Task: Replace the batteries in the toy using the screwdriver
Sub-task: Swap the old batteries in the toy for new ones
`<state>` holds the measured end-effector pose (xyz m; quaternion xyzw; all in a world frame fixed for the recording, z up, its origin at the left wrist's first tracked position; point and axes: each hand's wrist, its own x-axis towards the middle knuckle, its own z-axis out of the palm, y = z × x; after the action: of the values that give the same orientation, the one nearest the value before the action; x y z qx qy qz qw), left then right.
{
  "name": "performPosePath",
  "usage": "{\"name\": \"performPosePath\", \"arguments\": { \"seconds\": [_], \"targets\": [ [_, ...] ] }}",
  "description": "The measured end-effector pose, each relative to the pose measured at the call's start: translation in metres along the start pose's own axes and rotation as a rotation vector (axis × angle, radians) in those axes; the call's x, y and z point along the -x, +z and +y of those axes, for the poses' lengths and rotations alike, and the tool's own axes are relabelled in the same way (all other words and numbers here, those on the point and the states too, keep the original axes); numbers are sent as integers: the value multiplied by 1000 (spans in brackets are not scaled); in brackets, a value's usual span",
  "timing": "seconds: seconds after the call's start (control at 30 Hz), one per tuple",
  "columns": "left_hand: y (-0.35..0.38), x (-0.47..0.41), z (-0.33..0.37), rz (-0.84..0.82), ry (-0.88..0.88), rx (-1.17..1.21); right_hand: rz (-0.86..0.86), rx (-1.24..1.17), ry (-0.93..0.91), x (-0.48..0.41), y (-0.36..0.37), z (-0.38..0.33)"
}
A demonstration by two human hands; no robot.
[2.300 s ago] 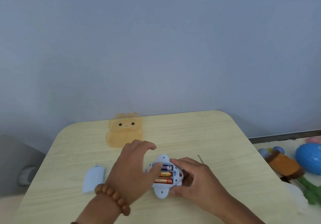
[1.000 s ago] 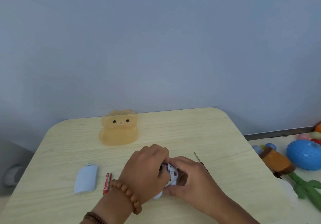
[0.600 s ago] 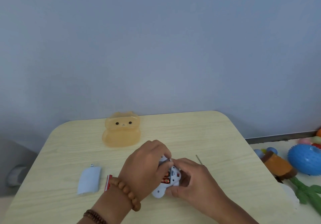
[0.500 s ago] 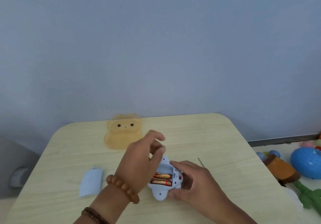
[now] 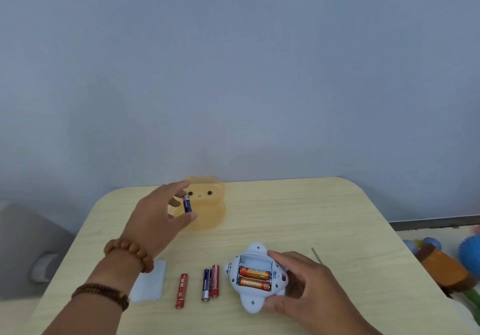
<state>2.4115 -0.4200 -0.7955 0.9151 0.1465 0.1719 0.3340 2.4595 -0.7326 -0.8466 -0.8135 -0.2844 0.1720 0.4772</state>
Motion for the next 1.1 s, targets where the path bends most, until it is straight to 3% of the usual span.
{"name": "performPosePath", "arguments": {
  "seconds": [0.93,1.03,1.1],
  "targets": [
    [21,-9,-32,-142,-64,-314,-3,34,-17,5,-2,-4],
    [14,-4,-12,-66,32,-297,1,25,-5,4,-3,-5],
    [4,8,18,-77,153,-147,-5,19,-2,5,-3,-7]
  ]
}}
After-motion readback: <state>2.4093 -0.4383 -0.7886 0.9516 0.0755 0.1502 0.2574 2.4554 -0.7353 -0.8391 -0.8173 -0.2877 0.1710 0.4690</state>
